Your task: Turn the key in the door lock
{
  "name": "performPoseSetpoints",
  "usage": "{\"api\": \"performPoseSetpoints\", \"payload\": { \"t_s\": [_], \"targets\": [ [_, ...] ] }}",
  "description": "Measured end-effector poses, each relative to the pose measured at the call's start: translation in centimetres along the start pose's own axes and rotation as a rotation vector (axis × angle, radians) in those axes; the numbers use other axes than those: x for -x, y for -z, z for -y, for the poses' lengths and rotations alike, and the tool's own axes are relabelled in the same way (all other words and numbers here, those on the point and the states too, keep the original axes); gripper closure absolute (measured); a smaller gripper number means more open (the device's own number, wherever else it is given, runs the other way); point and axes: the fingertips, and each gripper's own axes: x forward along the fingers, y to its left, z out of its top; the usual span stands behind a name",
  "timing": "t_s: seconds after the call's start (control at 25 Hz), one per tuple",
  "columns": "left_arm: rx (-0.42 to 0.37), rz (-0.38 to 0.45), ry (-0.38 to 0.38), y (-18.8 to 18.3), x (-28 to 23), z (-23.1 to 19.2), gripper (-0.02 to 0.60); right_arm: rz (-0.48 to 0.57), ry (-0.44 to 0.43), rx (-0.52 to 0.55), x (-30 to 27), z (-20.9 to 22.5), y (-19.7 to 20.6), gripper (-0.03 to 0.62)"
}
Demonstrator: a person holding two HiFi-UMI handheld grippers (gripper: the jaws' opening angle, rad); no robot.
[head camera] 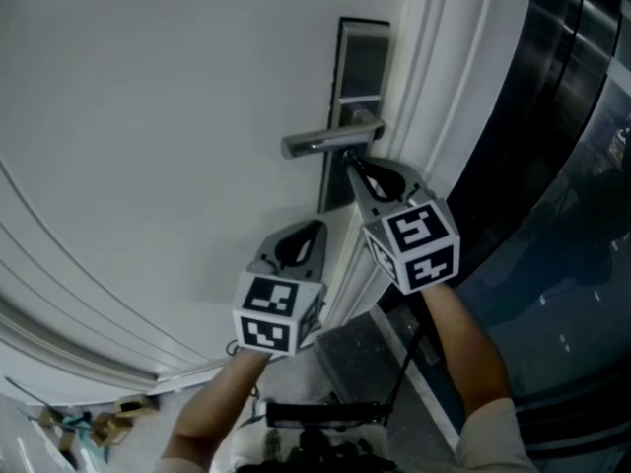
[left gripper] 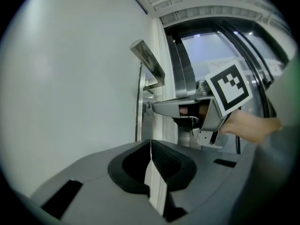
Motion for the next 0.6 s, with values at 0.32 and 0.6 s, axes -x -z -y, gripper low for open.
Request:
{"api": "performPoseSetpoints", "payload": {
  "t_s": [0.32,0.6],
  "targets": [
    [-0.027,0.005,-0.02,-0.19,0.35,-0.39,0.56,0.063,-0.078,-0.396,0.12,0.48,0.15,0.566],
    [-0.02,0.01,-0.008,-0.24,0.43,0.05,0.56,0.099,-0.125,-0.623,0.19,0.59,0.13,0.563]
  ]
}}
